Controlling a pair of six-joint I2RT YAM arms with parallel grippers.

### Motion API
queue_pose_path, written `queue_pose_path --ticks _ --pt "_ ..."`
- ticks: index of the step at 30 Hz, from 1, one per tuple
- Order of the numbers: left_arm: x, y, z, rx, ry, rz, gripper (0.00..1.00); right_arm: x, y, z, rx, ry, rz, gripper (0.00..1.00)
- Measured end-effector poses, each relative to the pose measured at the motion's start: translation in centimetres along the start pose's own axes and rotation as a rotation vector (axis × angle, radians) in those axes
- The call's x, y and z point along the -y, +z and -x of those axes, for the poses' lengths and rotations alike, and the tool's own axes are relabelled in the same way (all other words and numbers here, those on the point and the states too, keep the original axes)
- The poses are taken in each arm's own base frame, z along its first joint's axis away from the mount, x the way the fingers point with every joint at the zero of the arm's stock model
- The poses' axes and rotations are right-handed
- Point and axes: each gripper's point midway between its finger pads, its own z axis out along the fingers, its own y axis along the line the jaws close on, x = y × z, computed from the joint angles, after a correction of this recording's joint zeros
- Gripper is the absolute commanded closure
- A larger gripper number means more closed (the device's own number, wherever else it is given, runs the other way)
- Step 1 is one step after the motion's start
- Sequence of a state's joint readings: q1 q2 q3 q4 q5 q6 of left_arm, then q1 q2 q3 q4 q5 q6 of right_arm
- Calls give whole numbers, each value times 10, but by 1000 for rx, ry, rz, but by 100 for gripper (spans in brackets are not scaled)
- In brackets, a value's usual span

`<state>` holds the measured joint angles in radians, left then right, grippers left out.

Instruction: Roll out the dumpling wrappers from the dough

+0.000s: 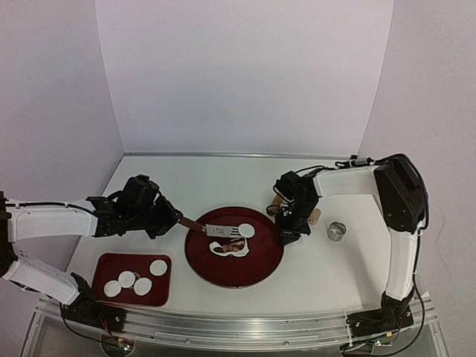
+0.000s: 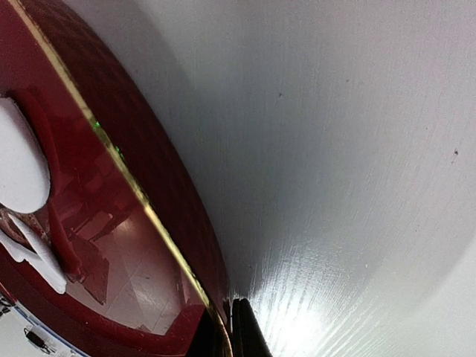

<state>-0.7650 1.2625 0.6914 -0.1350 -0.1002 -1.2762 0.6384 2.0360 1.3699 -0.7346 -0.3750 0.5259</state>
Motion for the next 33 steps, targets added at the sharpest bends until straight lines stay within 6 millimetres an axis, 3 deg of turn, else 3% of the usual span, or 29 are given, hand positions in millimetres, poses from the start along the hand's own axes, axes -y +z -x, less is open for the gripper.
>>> queue_pose_path --ticks 9,20,25,33 --pt "11 27 -7 -28 0 -55 100 -2 1 1 -8 3 5 100" --pt "17 29 -18 -92 -7 -121 100 -2 1 1 -8 7 4 100" --pt "19 20 -13 -107 -11 -140 100 -1 0 2 -1 12 -9 100" --pt "28 -14 14 -100 -48 -239 100 5 -2 4 21 20 -67 100"
